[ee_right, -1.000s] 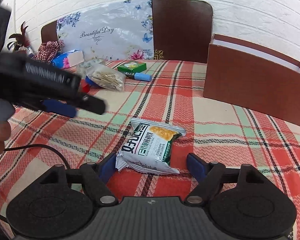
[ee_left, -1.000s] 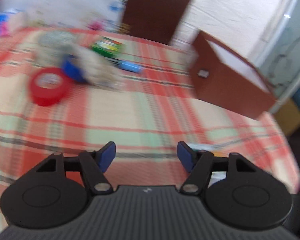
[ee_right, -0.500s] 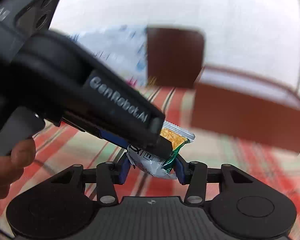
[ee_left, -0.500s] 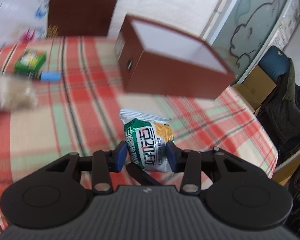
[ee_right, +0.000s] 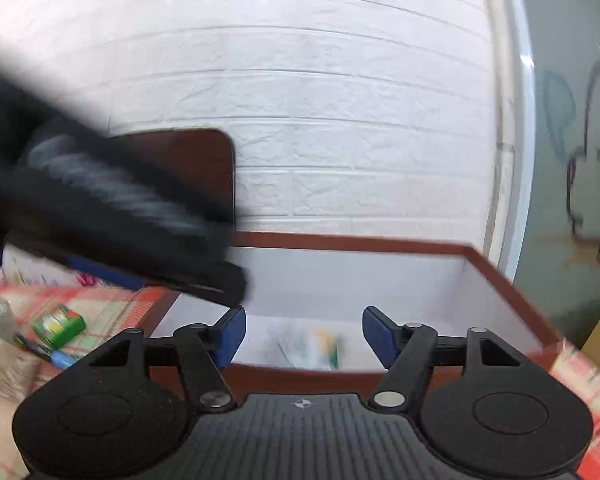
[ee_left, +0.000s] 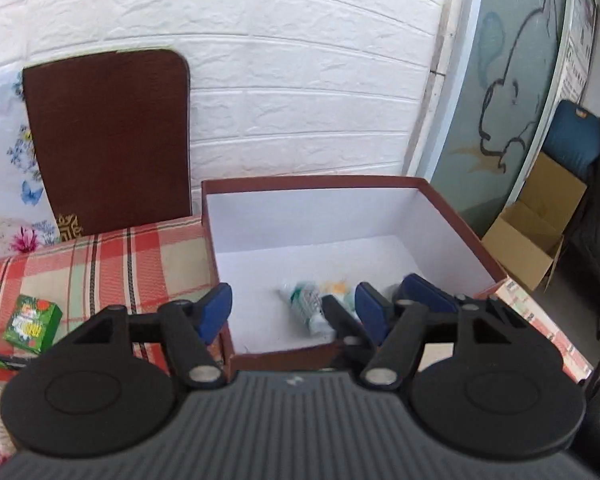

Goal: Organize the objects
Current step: 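Return the right gripper and grasp the red tape roll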

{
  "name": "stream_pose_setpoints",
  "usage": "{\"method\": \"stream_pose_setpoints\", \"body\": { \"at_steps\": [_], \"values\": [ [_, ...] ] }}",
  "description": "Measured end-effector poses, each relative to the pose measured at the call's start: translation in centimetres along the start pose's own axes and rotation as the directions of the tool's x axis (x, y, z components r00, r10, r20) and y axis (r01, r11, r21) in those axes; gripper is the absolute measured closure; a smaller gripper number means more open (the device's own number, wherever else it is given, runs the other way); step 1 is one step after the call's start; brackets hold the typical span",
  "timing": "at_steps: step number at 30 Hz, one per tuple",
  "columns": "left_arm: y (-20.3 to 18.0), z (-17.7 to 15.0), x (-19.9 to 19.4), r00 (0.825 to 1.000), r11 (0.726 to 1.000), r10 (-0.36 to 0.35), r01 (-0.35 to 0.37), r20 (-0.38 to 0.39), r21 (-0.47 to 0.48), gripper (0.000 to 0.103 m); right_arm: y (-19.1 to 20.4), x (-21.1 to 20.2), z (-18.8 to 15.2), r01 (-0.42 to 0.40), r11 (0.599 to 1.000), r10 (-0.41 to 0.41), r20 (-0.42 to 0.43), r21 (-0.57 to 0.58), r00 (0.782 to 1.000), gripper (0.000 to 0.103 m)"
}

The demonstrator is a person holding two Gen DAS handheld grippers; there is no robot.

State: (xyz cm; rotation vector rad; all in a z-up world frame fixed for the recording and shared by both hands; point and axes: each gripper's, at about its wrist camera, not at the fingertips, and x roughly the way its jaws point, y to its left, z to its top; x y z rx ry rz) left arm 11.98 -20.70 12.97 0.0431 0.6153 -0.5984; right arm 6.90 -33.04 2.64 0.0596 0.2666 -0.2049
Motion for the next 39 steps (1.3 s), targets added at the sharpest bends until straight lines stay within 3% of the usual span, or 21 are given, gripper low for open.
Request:
{"method": "stream_pose_setpoints", "body": {
  "at_steps": [4, 6, 8, 10, 13, 16, 17, 18, 20, 22, 24, 27, 31, 33, 36, 39],
  "values": [
    [2.9, -3.6, -1.6, 0.999, 0.999, 0.048, -0.048, 0.000, -0.020, 0.033, -0.3, -4.0, -2.8, -0.005, 1.000, 0.004, 0.040, 0.026, 0.999, 0.028],
    [5.1, -6.3, -2.5, 0.997, 0.996, 0.062, -0.065, -0.043, -0.068, 0.033, 0.1, -5.3, -4.7, -0.027, 0.996, 0.028, -0.013, 0.079, 1.000, 0.027],
    [7.4, -9.1, -3.7, 0.993, 0.988, 0.092, -0.100, -0.075, -0.114, 0.033, 1.4, -5.6, -6.7, -0.110, 0.988, 0.124, -0.119, 0.111, 0.985, 0.028],
    [10.1, -12.1, -5.2, 0.984, 0.975, 0.145, -0.161, -0.107, -0.155, 0.033, 4.3, -5.8, -8.0, -0.193, 0.980, 0.197, -0.217, 0.040, 0.956, 0.030],
    [14.4, -16.4, -7.6, 0.956, 0.936, 0.249, -0.279, -0.159, -0.213, 0.033, 8.7, -6.8, -8.3, -0.325, 0.945, 0.303, -0.270, -0.043, 0.914, 0.031],
    [18.7, -19.7, -10.9, 0.929, 0.891, 0.343, -0.369, -0.140, -0.265, 0.037, 13.2, -6.0, -9.1, -0.453, 0.890, 0.403, -0.375, -0.053, 0.835, 0.032],
    [19.8, -20.3, -12.0, 0.911, 0.871, 0.392, -0.413, -0.132, -0.266, 0.037, 14.2, -5.7, -9.2, -0.473, 0.877, 0.406, -0.392, -0.089, 0.826, 0.027],
    [20.9, -20.9, -12.8, 0.881, 0.839, 0.453, -0.473, -0.135, -0.269, 0.037, 15.4, -6.1, -9.2, -0.487, 0.864, 0.408, -0.389, -0.128, 0.826, 0.027],
    [23.6, -22.3, -14.1, 0.826, 0.778, 0.549, -0.561, -0.128, -0.283, 0.036, 17.1, -6.0, -9.0, -0.545, 0.827, 0.456, -0.403, -0.138, 0.794, 0.027],
    [25.7, -23.7, -15.0, 0.788, 0.743, 0.612, -0.603, -0.071, -0.291, 0.024, 19.8, -4.4, -8.6, -0.557, 0.817, 0.463, -0.406, -0.149, 0.788, 0.027],
    [27.5, -24.0, -16.2, 0.807, 0.733, 0.589, -0.556, -0.043, -0.393, 0.023, 21.6, -3.7, -8.3, -0.555, 0.818, 0.464, -0.397, -0.152, 0.792, 0.029],
    [27.0, -23.7, -15.5, 0.797, 0.740, 0.602, -0.578, -0.046, -0.344, 0.019, 23.7, -2.1, -7.4, -0.554, 0.827, 0.484, -0.380, -0.097, 0.788, 0.033],
    [27.5, -23.7, -15.6, 0.820, 0.763, 0.571, -0.544, -0.029, -0.350, 0.016, 25.8, -0.6, -6.8, -0.594, 0.804, 0.546, -0.416, 0.018, 0.727, 0.033],
    [27.7, -23.8, -16.1, 0.828, 0.762, 0.561, -0.522, -0.013, -0.383, 0.019, 27.9, -0.2, -7.2, -0.599, 0.800, 0.530, -0.425, -0.038, 0.734, 0.028],
    [27.8, -24.2, -16.3, 0.837, 0.760, 0.547, -0.494, 0.004, -0.423, 0.016, 30.3, 0.9, -7.7, -0.583, 0.800, 0.487, -0.417, -0.138, 0.767, 0.023],
    [27.6, -24.1, -16.1, 0.835, 0.760, 0.550, -0.499, 0.002, -0.417, 0.016, 31.3, 1.4, -7.5, -0.598, 0.780, 0.491, -0.411, -0.186, 0.768, 0.031]
  ]
}}
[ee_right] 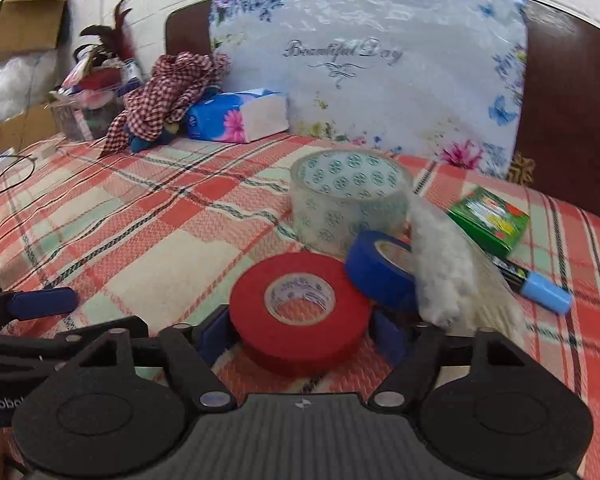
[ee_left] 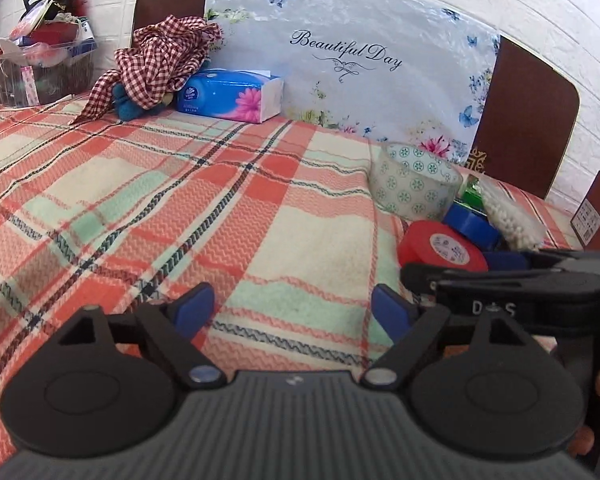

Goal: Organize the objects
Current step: 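Return the right gripper and grasp the red tape roll, then carry the red tape roll into the brown box and release it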

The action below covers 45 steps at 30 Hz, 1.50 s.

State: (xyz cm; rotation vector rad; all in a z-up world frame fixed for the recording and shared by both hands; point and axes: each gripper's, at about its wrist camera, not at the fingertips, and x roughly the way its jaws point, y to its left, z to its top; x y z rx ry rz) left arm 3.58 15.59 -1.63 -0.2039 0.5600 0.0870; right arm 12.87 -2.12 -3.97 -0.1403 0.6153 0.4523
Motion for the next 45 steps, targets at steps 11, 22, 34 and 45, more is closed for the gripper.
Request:
{"method": "stream_pose_setpoints", "body": {
  "at_steps": [11, 22, 34, 45],
  "values": [
    [-0.2, 0.0, 0.0, 1.000, 1.000, 0.006, -0.006, -0.003, 0.013, 0.015, -2.9, -10.0, -7.3, 0.061, 0.998, -0.061, -0.010, 0.021, 0.998, 0.031],
    [-6.6, 1.2, -0.5, 0.978, 0.976, -0.153, 0.173, -0.145, 0.135, 0.019, -13.2, -19.6, -14.1, 0.402, 0.846, -0.402, -0.076, 0.350, 0.912, 0.021],
    [-26.5, 0.9, -2.6, 0.750, 0.765, -0.477, 0.611, -0.459, 0.202, 0.047, -13.2, -21.1, -14.9, 0.357, 0.877, -0.362, -0.047, 0.321, 0.931, 0.021],
    [-29.3, -2.2, 0.0, 0.681, 0.763, -0.437, 0.626, -0.588, 0.159, 0.054, -13.4, -19.9, -13.9, 0.327, 0.924, -0.321, -0.063, 0.200, 0.945, 0.029]
  ]
}}
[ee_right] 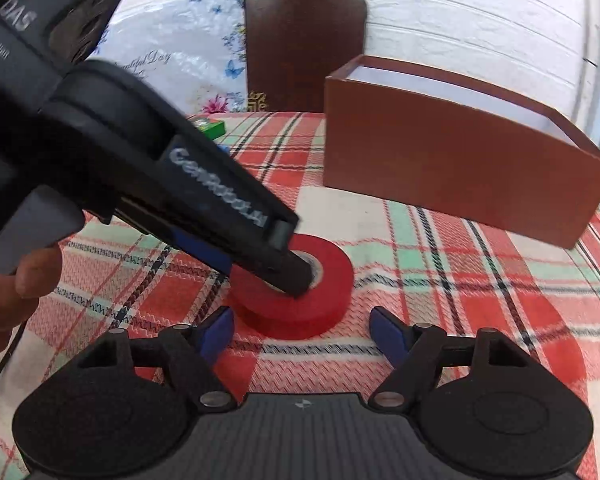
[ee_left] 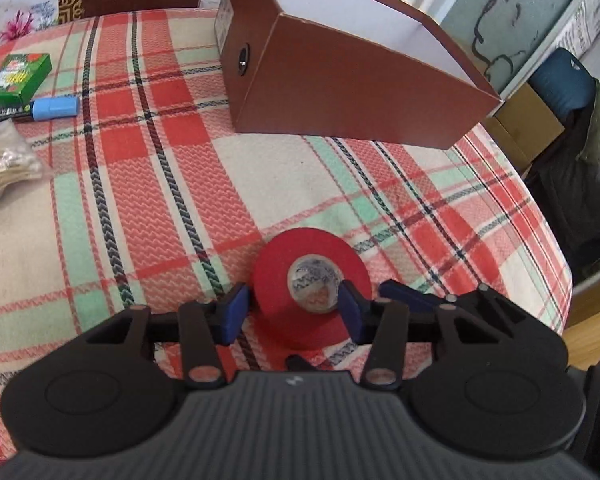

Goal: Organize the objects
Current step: 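Carry the red tape roll into the brown box and release it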

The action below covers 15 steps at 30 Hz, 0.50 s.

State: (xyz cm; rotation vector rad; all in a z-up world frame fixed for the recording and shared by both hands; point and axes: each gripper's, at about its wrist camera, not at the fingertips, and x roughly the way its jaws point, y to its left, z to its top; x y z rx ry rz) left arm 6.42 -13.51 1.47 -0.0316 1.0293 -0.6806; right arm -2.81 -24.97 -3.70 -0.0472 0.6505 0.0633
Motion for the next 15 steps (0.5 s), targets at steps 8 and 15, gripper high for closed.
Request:
{"method": "stream_pose_setpoints", "body": {
  "at_steps": [8, 15],
  "values": [
    [-0.5, 1.0, -0.6, 0.997, 0.997, 0.068, -0.069, 0.034, 0.018, 0.071, 0.3, 1.2, 1.3, 0.001, 1.000, -0.001, 0.043, 0.003, 0.999, 0.031],
    [-4.6, 6.1, -5.6, 0.967, 0.989, 0.049, -0.082, 0.251, 0.123, 0.071, -0.2, -2.3, 4.7, 0.165, 0.985, -0.136, 0.369, -0.048, 0.920, 0.031]
  ]
}}
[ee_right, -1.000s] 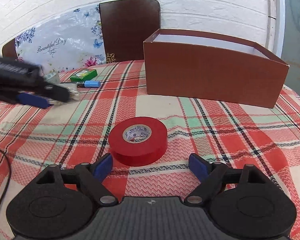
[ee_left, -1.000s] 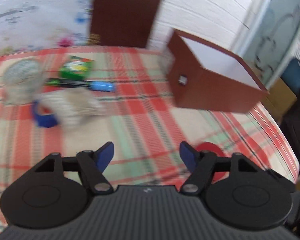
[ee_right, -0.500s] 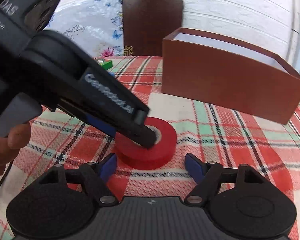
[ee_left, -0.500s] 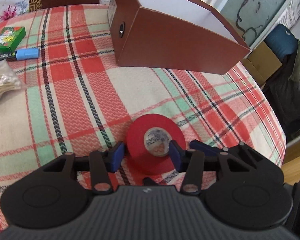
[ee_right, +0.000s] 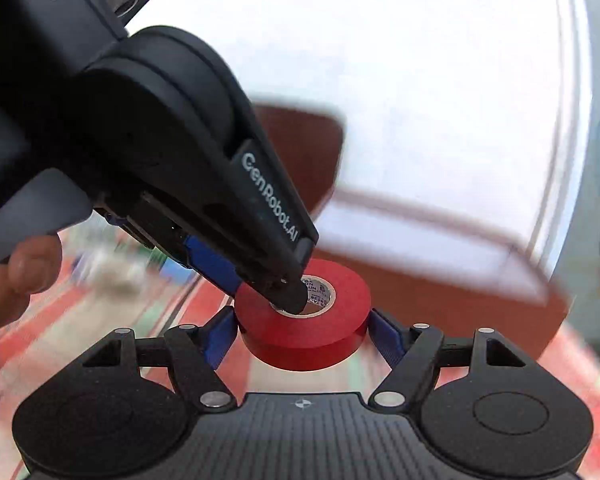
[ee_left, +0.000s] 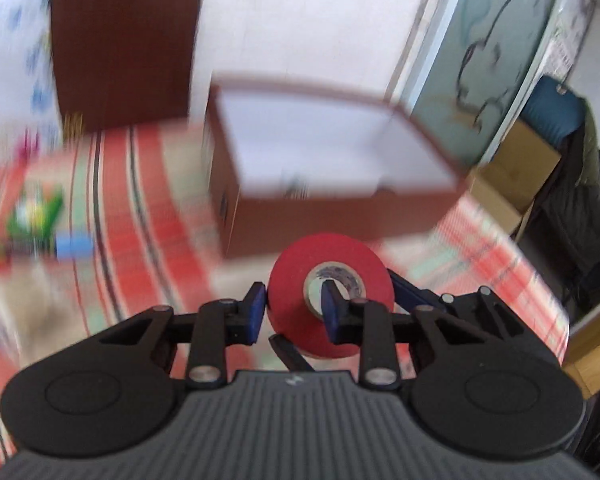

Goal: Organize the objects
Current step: 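Carry the red tape roll into the brown box and release it, then move the right gripper back toward the remaining items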

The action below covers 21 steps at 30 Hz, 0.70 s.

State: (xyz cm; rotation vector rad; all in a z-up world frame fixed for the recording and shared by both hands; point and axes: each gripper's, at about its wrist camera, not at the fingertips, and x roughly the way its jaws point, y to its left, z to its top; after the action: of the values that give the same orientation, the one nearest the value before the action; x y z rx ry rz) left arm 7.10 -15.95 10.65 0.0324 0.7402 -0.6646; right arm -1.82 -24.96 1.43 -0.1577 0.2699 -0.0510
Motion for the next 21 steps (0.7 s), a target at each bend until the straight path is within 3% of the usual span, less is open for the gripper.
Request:
{"method": "stream_pose_setpoints", "body": {
  "at_steps": [3, 5, 6, 7, 9, 10, 14, 21],
  "values": [
    [-1.5, 3.7, 0.4, 0.996, 0.999, 0.029, -0.032, 0.079, 0.043, 0.071, -2.0, 2.0, 2.5, 0.030, 1.000, -0.030, 0.070, 0.011, 0.997, 0.031],
    [-1.9, 6.0, 2.2, 0.995, 0.999, 0.037, -0.039, 0.089, 0.030, 0.059, -3.3, 4.4, 3.9, 0.032, 0.999, -0.035, 0.089, 0.035, 0.995, 0.028],
    [-1.9, 6.9, 3.4, 0.996, 0.999, 0.043, -0.045, 0.083, 0.014, 0.048, -3.8, 5.9, 4.2, 0.036, 0.999, -0.039, 0.088, 0.037, 0.995, 0.026],
    [-1.8, 7.4, 4.6, 0.994, 0.997, 0.078, -0.080, 0.081, 0.014, 0.041, -4.0, 7.6, 4.1, 0.052, 0.998, -0.054, 0.067, 0.023, 0.996, 0.017],
    [-1.6, 7.5, 6.5, 0.977, 0.978, 0.208, -0.209, 0.054, 0.010, 0.043, -4.3, 10.0, 3.6, 0.105, 0.994, -0.105, -0.014, 0.000, 0.994, 0.022],
    [-1.4, 7.2, 6.8, 0.977, 0.978, 0.211, -0.211, 0.038, 0.003, 0.043, -4.7, 10.0, 3.2, 0.107, 0.994, -0.106, -0.030, 0.024, 0.994, 0.030],
    [-1.0, 5.5, 6.6, 0.982, 0.983, 0.182, -0.183, 0.057, 0.010, 0.030, -5.7, 7.2, 1.5, 0.084, 0.990, -0.087, 0.025, 0.113, 0.996, 0.024],
    [-2.7, 4.0, 5.7, 0.977, 0.977, 0.212, -0.212, 0.009, 0.027, 0.031, -5.3, 4.4, 0.9, 0.084, 0.984, -0.082, -0.017, 0.158, 0.996, 0.024]
  ]
}}
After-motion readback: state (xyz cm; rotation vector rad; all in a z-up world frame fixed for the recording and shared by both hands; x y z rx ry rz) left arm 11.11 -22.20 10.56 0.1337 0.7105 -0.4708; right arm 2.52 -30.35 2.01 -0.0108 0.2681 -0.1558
